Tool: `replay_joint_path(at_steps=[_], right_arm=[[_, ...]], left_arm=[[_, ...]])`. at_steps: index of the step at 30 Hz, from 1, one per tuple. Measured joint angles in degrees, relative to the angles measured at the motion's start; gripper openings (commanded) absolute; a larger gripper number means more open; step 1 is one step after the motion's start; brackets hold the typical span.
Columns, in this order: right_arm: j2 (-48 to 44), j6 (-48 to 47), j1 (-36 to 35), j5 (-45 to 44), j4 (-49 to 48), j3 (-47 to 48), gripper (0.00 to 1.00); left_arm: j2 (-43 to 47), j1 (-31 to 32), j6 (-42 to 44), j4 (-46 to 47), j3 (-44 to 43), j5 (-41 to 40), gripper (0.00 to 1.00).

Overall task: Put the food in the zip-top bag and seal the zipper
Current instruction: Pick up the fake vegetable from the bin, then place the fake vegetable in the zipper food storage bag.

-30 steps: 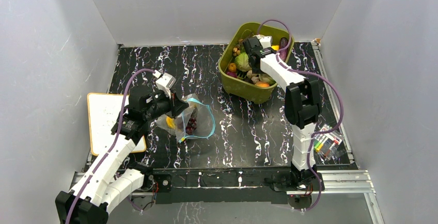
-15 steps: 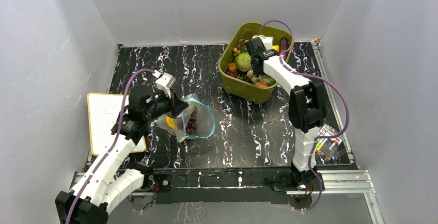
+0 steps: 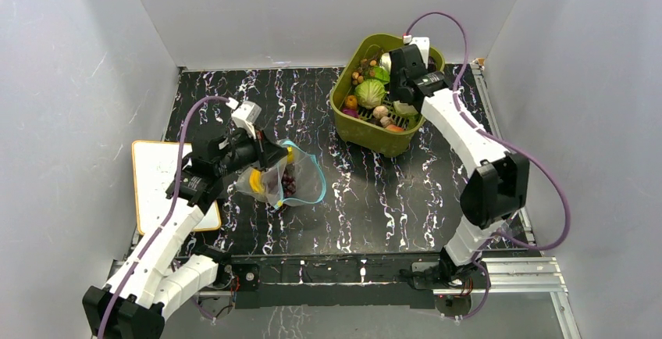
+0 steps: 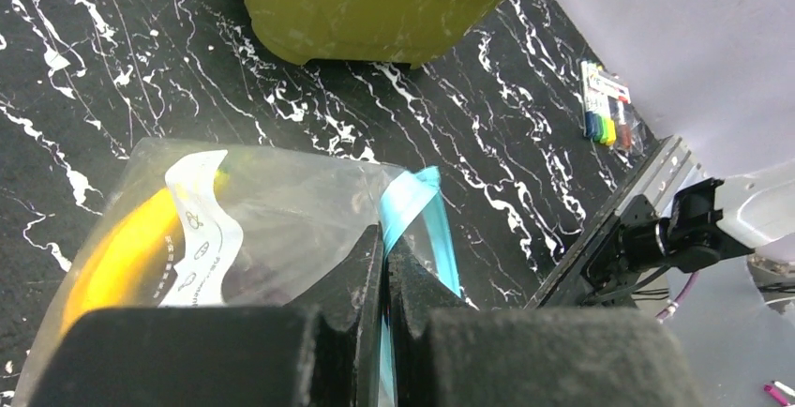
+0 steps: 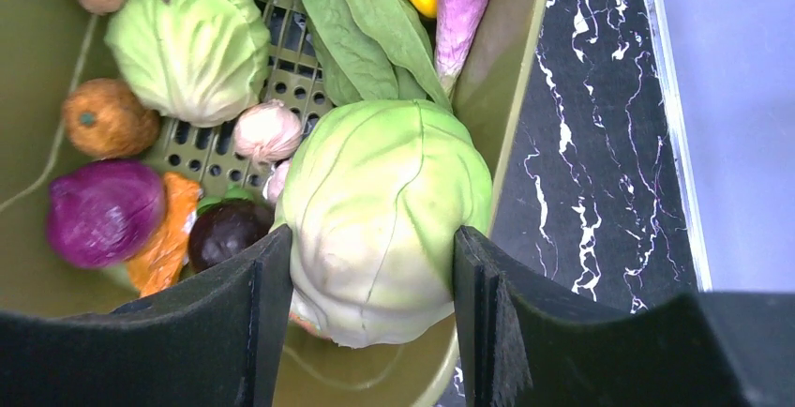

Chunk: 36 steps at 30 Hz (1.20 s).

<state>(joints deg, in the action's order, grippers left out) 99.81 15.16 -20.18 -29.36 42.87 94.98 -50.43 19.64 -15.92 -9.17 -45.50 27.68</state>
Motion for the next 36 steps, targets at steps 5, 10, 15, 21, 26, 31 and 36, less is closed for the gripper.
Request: replay_joint_path(at_steps=[5, 10, 15, 21, 26, 31, 36], right_arm=[[-7.0, 0.2, -2.1, 2.7, 0.0, -2.7, 0.34], [-15.0, 1.6, -8.7, 6.0, 0.2, -6.0, 0.33], [-27.3, 6.1, -17.6, 14.9, -5.8, -13.0, 0.3], [-35.8, 11.9, -21.1, 27.1, -16.2, -27.2, 0.29], [-37.0, 16.7, -22.9, 34.8, -23.8, -33.9, 0.29], [-38.1, 18.9, -26.0, 38.0, -28.6, -37.0, 0.29], [-38.0, 19.7, -28.6, 38.4, -31.1, -37.0, 0.29]], left_arm=[[-1.0, 0.0, -4.0, 1.2, -1.7, 1.0, 0.0], [-3.9, 0.0, -8.5, 3.6, -2.8, 2.8, 0.0], [-6.2, 0.0, -11.4, 6.8, -4.7, 3.8, 0.0], [-7.3, 0.0, -12.2, 6.6, -5.0, 3.2, 0.0], [-7.6, 0.0, -12.7, 6.1, -5.1, 3.0, 0.0], [-8.2, 0.0, -13.2, 6.0, -5.1, 3.1, 0.0], [-8.3, 0.0, -13.3, 5.7, -5.1, 3.2, 0.0]])
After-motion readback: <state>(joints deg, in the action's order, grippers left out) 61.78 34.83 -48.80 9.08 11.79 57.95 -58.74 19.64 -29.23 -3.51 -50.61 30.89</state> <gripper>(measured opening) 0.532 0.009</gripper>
